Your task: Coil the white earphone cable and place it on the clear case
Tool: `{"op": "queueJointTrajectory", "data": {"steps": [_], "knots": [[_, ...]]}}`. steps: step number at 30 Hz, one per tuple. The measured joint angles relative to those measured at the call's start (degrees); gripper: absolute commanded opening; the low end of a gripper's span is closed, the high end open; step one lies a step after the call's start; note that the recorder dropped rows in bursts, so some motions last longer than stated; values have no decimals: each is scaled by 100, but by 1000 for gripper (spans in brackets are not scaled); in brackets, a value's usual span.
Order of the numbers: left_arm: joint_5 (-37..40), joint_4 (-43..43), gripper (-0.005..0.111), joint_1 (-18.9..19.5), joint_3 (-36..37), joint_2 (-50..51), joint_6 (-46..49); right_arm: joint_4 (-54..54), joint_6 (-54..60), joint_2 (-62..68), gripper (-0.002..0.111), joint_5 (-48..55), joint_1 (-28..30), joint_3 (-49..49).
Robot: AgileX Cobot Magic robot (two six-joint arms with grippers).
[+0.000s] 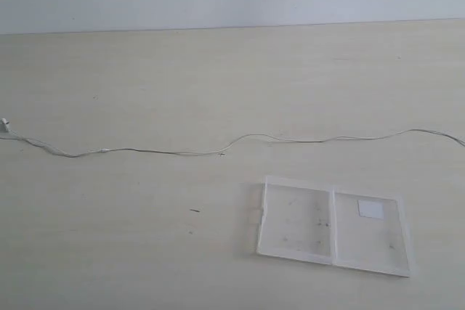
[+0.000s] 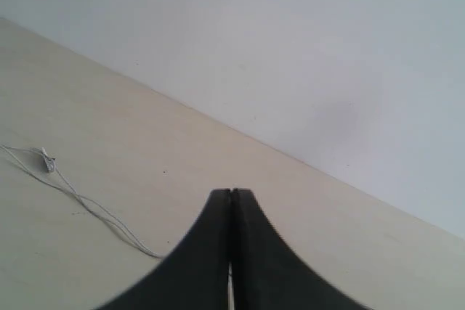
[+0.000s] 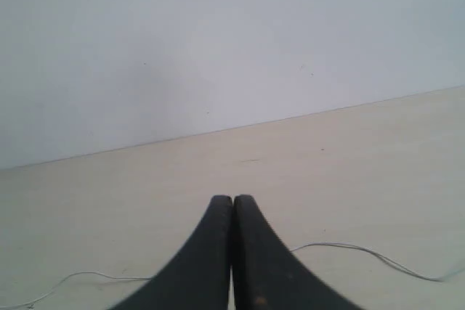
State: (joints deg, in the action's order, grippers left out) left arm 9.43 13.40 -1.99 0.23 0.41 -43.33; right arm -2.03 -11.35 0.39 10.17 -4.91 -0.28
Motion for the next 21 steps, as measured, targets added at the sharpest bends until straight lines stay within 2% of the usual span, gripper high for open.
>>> {"op": "queueJointTrajectory", "data": {"steps": [21], "knots": [[0, 0, 0, 0, 0, 0, 0, 47, 212, 0, 0, 0, 0, 0]]}}
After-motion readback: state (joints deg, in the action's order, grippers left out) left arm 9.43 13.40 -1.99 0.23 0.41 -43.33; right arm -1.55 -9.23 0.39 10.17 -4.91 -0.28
